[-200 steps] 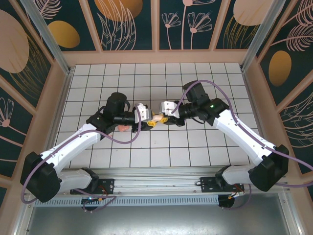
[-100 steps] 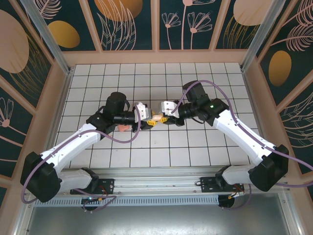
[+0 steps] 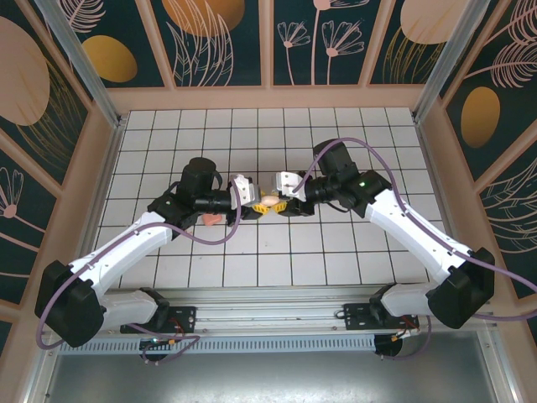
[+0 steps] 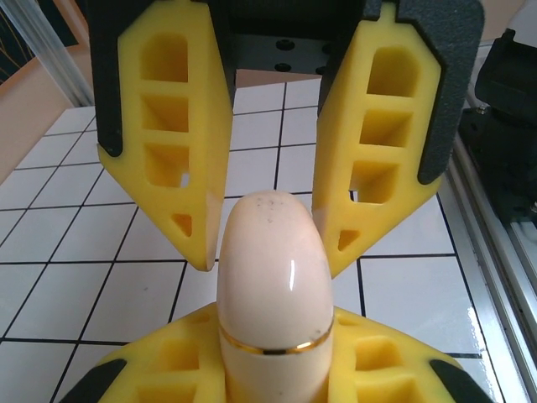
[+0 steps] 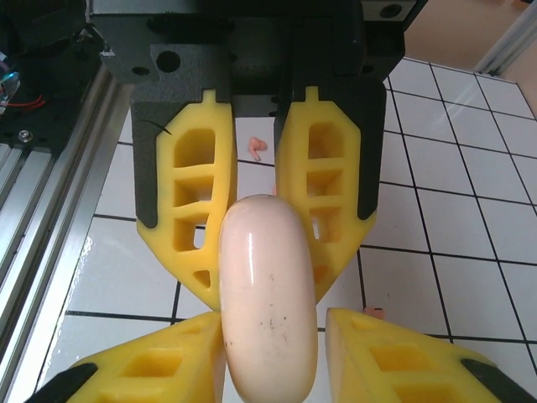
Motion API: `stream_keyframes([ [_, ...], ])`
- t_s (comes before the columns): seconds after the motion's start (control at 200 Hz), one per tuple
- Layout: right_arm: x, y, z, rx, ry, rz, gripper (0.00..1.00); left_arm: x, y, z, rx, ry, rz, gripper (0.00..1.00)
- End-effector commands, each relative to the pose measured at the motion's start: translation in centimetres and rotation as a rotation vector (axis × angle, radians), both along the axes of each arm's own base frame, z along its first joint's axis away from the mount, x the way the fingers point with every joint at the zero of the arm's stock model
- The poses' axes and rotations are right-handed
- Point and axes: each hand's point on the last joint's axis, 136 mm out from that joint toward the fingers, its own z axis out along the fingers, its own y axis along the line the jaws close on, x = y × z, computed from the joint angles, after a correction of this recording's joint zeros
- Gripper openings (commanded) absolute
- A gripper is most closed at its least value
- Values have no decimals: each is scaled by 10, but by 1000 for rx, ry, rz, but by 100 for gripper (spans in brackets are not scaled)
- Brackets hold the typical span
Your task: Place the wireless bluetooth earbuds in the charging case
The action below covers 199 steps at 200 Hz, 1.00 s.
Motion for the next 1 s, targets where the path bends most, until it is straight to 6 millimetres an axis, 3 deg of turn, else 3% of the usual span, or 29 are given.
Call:
stream_keyframes([
  [0.0, 4, 3, 22, 77, -46, -10, 36, -6, -3, 8, -18, -25, -35, 15],
  [0.355, 11, -7, 42, 157, -27, -8, 35, -6, -1, 3, -6, -20, -26, 14],
  [0.691, 25, -9, 42, 171, -25, -71, 33, -9, -2, 5, -19, -17, -41, 13],
  [0.956, 24, -8, 43, 190, -1, -68, 33, -10, -4, 13, -93, -8, -29, 12],
  [0.991, 31, -15, 46, 202, -2, -96, 33, -10, -4, 15, -107, -5, -27, 11],
])
